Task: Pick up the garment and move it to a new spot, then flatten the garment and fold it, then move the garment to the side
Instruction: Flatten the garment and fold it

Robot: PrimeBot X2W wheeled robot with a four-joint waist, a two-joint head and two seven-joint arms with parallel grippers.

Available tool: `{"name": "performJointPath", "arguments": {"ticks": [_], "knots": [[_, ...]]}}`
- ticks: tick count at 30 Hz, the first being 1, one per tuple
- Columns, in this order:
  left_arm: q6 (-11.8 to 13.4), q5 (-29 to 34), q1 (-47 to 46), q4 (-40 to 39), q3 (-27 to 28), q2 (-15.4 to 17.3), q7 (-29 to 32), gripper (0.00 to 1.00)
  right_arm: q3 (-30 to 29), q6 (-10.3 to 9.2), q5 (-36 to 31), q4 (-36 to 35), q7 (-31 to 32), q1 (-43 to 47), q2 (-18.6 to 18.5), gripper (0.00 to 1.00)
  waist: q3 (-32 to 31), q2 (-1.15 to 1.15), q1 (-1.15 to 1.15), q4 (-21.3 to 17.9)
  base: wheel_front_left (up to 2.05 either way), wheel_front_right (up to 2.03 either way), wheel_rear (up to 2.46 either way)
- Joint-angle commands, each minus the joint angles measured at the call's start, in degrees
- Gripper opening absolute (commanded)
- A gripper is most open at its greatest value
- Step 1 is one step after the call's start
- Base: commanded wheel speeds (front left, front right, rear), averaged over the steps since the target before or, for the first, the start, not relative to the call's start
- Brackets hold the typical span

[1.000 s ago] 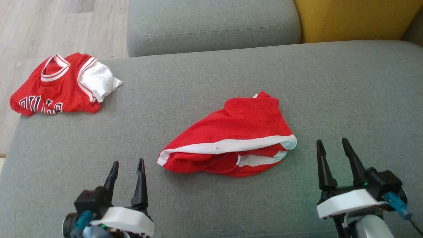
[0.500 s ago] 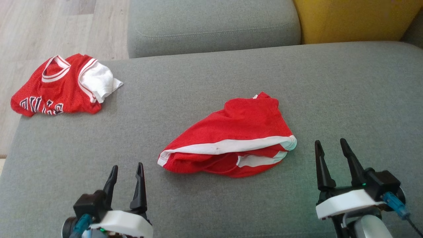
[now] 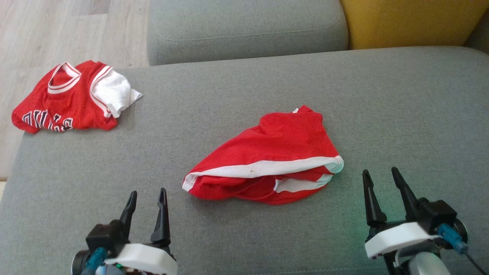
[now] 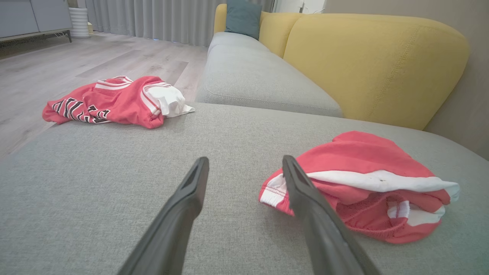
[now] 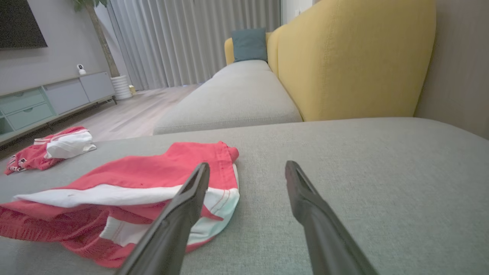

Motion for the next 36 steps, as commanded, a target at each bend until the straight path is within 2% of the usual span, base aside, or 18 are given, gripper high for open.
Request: {"name": "performJointPath", "arguments": {"ticks": [1,9,18,26,36], "knots": [[-0.19,0.49,-1.44,-1.77,2.27,-0.36,-0.71,1.0,0.81,-0.05,-0.3,-0.72,-0.07,-3.67,-0.29,1.0,0.28,0.0,0.0,0.18,0.0,0.0,0.0],[-0.26,0.74,-2.06,-2.87,1.57,-0.38,-0.71,1.0,-0.08,-0.05,1.72,5.24,3.2,-8.54,-0.29,1.0,2.63,0.0,0.0,1.16,0.0,0.0,0.0],[-0.36,1.33,-3.49,-3.05,1.09,-0.38,-0.71,1.0,-0.02,-0.05,6.1,15.66,4.88,-15.44,-0.29,1.0,6.01,0.0,0.0,2.93,0.0,0.0,0.0],[-0.43,1.77,-4.07,-2.97,1.64,-0.39,-0.71,1.0,4.46,-0.05,9.13,22.6,4.14,-19.62,-0.29,1.0,7.4,0.0,0.0,3.74,0.0,0.0,0.0],[-0.34,1.84,-4.43,-2.94,1.72,-0.39,-0.71,1.0,9.83,-0.05,12.67,26.09,3.89,-21.51,-0.29,1.0,8.0,0.0,0.0,3.68,0.0,0.0,0.0]]}}
